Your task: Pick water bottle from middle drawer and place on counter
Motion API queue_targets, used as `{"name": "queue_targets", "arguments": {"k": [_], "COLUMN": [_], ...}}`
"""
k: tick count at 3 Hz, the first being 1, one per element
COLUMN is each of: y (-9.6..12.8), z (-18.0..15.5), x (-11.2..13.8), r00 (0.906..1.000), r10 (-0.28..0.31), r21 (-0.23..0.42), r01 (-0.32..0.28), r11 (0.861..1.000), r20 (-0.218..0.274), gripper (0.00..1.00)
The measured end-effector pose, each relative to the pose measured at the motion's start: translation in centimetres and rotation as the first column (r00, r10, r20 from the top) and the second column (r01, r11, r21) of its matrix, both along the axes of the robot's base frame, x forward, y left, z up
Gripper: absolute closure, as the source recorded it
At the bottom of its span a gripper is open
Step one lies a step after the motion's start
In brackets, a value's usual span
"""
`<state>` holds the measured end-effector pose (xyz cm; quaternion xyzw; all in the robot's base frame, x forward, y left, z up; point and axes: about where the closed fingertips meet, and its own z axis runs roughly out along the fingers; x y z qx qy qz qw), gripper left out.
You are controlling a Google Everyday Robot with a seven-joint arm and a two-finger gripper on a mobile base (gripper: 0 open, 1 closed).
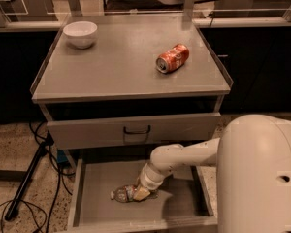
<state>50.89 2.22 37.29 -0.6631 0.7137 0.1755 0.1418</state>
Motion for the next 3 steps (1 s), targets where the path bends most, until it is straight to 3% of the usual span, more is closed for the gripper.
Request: {"name": "queue_targets", "arguments": {"k": [2, 3], "y": [-1.4, -2.7], "z": [4.6, 10.3], "x": [-0.1, -0.3], "r00": [0.9959, 0.9863], "r10": [-0.081, -0.133], "r21": [-0.033, -0.063], "r01": [0.082, 0.14], "r11": [0.996, 0.988], "r20": [0.041, 0.097], "gripper": [1.0, 1.0]}}
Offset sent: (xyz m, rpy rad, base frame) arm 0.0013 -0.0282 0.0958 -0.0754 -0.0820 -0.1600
